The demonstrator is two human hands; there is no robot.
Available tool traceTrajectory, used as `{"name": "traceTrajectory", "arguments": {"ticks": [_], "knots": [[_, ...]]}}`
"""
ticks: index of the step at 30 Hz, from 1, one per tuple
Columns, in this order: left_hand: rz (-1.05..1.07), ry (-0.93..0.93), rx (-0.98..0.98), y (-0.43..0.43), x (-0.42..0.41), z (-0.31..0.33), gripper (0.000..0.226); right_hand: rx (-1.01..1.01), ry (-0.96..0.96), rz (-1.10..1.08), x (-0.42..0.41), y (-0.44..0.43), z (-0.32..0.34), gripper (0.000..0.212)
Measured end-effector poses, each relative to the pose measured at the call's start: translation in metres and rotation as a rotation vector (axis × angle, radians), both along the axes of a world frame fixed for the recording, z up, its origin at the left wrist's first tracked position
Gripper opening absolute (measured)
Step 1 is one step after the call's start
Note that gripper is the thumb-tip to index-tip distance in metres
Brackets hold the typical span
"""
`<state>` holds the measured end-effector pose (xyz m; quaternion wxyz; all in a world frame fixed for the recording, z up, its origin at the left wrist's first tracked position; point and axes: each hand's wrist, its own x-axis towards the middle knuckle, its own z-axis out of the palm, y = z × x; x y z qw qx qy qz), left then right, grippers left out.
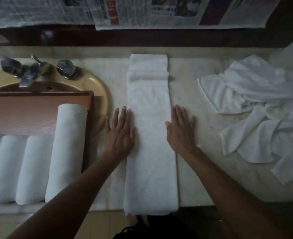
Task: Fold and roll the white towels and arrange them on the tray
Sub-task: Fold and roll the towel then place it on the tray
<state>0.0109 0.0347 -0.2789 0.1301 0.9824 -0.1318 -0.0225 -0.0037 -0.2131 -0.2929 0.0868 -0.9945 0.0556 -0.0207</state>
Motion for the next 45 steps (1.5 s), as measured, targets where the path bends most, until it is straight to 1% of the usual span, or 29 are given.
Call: {"name": "traceTrajectory", "arguments": {"ticks": [1,4,6,9,12,14,17,19,21,24,30,34,37,40,42,45], "knots": [[-0.006,-0.006,-0.009,-0.007,0.005,0.003,0.066,0.008,-0.014,0.0,0.004,0.004,0.002,0.064],[-0.129,0.001,-0.038,-0.036,0.018,0.0,0.066,0.046,-0.031,0.14,0.016,0.027,0.004,0.062],[-0.149,0.024,-0.031,-0.041,0.031,-0.008,0.064,0.029,-0.013,0.192,0.028,0.029,0.0,0.062],[-0.03,0.037,-0.022,-0.026,0.054,-0.015,0.065,0.013,0.017,0.131,0.054,0.011,-0.003,0.063],[0.067,0.021,-0.052,-0.016,0.048,-0.002,0.066,0.038,0.034,0.036,0.063,-0.008,0.003,0.065],[0.025,-0.015,-0.092,-0.021,0.02,0.012,0.067,0.086,0.013,0.025,0.046,-0.005,0.012,0.065],[-0.095,0.027,-0.139,-0.031,-0.044,0.021,0.065,0.135,-0.014,0.096,-0.015,0.021,0.021,0.065],[-0.14,0.074,-0.126,-0.032,-0.074,0.013,0.063,0.066,0.021,0.157,-0.051,0.037,0.016,0.063],[-0.14,0.096,-0.102,-0.03,-0.08,0.001,0.062,0.008,0.045,0.163,-0.061,0.04,0.007,0.064],[-0.14,0.056,-0.081,-0.033,-0.054,-0.008,0.062,-0.007,0.031,0.165,-0.031,0.034,0.003,0.064],[-0.135,-0.023,-0.004,-0.047,0.027,-0.016,0.062,-0.026,0.029,0.183,0.059,0.018,0.0,0.065],[-0.142,0.026,0.022,-0.052,0.076,-0.018,0.064,-0.025,0.055,0.159,0.106,0.011,-0.001,0.064],[-0.125,0.076,0.012,-0.057,0.092,-0.012,0.066,-0.013,0.07,0.151,0.123,0.009,0.002,0.065],[-0.056,0.028,-0.036,-0.058,0.076,0.004,0.065,0.02,0.019,0.139,0.109,0.01,0.01,0.064],[-0.032,0.002,-0.075,-0.058,0.045,0.012,0.064,0.073,-0.016,0.115,0.076,0.013,0.016,0.063],[-0.089,0.055,-0.119,-0.054,-0.011,0.006,0.063,0.069,0.009,0.131,0.012,0.027,0.015,0.062]]}}
